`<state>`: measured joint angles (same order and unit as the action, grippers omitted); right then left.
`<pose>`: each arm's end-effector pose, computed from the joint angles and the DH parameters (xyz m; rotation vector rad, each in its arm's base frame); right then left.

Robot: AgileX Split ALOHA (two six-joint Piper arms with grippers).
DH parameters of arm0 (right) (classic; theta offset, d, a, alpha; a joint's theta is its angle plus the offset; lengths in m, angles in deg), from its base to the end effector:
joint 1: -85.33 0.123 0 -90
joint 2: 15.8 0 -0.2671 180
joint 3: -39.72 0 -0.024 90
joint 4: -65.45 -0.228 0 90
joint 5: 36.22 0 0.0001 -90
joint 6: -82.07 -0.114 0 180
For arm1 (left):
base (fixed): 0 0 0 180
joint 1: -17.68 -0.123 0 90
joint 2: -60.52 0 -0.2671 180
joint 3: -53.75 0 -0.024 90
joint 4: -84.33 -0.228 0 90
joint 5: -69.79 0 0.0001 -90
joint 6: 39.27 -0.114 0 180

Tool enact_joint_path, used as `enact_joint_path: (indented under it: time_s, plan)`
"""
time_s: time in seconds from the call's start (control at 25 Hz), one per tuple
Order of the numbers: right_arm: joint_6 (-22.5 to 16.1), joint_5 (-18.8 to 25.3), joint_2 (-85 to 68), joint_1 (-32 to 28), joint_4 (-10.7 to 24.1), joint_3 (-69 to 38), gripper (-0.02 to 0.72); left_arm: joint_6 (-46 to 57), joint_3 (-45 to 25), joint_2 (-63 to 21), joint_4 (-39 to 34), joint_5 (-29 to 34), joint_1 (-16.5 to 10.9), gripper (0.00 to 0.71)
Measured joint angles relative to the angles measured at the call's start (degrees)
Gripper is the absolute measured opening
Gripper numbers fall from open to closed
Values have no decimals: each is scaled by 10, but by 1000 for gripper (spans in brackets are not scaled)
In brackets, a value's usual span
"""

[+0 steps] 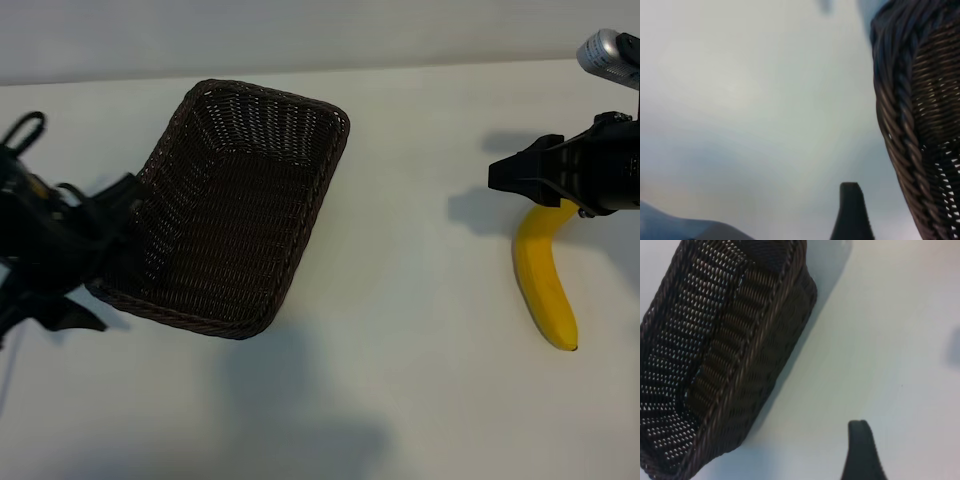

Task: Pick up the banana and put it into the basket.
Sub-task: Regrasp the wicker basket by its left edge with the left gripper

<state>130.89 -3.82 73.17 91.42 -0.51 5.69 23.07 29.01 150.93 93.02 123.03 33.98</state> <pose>0.2592 0.0838 0.2127 -0.0914 2.3971 0.7714 0.2282 -0.0811 0.2042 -1.3010 2.7561 -0.3505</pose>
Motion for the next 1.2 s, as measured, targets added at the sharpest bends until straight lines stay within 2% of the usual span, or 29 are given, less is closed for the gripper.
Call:
enact_joint_path:
  time_s: [0.2,0.36,0.68,0.8,1.0,1.2]
  plan:
    - [-1,0,0,0,0,0,475,76,0,46,-5,-57,62,548]
    - [-1,-1,0,0,0,0,475,128,1,64,-25,-79,87,548]
    - [-2,-1,0,0,0,0,474,147,4,66,-29,-74,89,548]
    - [-2,-1,0,0,0,0,474,147,4,63,-27,-50,89,548]
    - [-3,-1,0,0,0,0,474,172,4,39,-67,-27,89,548]
    - [-5,-1,0,0,0,0,474,193,4,40,-81,-34,89,548]
